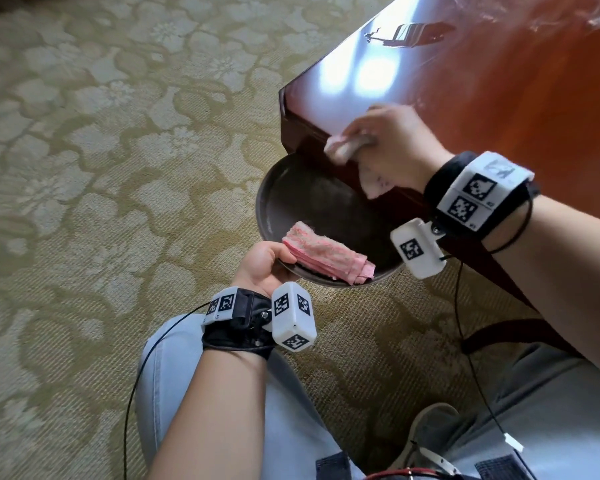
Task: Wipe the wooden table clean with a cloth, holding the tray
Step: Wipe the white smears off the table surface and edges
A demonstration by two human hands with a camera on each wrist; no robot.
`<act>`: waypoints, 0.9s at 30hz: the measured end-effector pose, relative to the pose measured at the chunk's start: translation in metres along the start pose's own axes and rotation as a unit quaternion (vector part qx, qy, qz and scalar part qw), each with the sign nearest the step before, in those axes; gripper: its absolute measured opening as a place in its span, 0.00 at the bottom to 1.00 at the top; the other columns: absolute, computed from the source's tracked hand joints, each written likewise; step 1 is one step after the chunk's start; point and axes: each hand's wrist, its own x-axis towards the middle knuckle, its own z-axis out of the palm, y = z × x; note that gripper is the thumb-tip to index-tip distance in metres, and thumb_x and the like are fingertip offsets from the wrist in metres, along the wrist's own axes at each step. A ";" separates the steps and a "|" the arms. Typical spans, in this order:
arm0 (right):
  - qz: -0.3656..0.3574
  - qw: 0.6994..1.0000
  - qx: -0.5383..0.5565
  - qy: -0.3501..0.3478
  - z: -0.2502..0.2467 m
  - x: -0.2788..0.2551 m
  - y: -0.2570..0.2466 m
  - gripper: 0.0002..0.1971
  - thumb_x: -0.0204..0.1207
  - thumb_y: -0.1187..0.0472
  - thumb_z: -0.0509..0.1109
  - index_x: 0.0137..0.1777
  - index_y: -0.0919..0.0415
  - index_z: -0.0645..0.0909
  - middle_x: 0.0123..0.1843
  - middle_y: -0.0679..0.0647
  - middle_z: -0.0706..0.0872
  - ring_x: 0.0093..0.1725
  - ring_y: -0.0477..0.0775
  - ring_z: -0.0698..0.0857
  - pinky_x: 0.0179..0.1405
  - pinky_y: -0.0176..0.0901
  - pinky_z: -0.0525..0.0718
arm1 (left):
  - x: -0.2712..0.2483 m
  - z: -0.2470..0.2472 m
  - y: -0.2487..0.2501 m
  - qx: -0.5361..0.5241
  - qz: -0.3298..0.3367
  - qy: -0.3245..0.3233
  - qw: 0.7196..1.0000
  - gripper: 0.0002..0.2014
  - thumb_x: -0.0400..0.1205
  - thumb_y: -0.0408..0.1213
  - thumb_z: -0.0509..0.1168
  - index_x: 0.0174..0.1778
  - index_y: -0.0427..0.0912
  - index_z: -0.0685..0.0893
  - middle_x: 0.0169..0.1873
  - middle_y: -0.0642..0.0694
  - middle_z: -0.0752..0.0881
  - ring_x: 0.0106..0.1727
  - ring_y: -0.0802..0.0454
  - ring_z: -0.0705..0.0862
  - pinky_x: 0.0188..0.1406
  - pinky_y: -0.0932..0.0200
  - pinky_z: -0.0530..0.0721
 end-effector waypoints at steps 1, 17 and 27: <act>0.027 0.999 0.000 0.047 -0.007 0.003 0.006 0.16 0.70 0.71 0.64 0.51 0.62 0.90 0.44 0.58 0.85 0.43 0.58 0.85 0.43 0.41 0.80 | 0.000 -0.001 0.000 0.001 0.000 0.004 1.000 0.27 0.62 0.20 0.56 0.59 0.30 0.78 0.54 0.32 0.85 0.52 0.36 0.86 0.48 0.53 0.91; 0.120 0.987 -0.097 -0.037 0.013 0.062 0.041 0.21 0.63 0.75 0.67 0.49 0.51 0.86 0.49 0.53 0.81 0.46 0.54 0.80 0.46 0.36 0.76 | -0.002 -0.004 0.003 -0.010 -0.002 0.018 1.000 0.31 0.61 0.21 0.59 0.64 0.35 0.73 0.60 0.31 0.79 0.57 0.35 0.82 0.47 0.53 0.91; -0.078 0.994 -0.062 -0.051 0.030 0.097 0.006 0.18 0.73 0.78 0.68 0.60 0.65 0.88 0.55 0.63 0.87 0.48 0.44 0.79 0.45 0.24 0.73 | -0.013 -0.001 0.007 0.003 0.005 0.018 1.000 0.15 0.61 0.22 0.56 0.41 0.31 0.80 0.42 0.37 0.85 0.41 0.41 0.86 0.39 0.56 0.89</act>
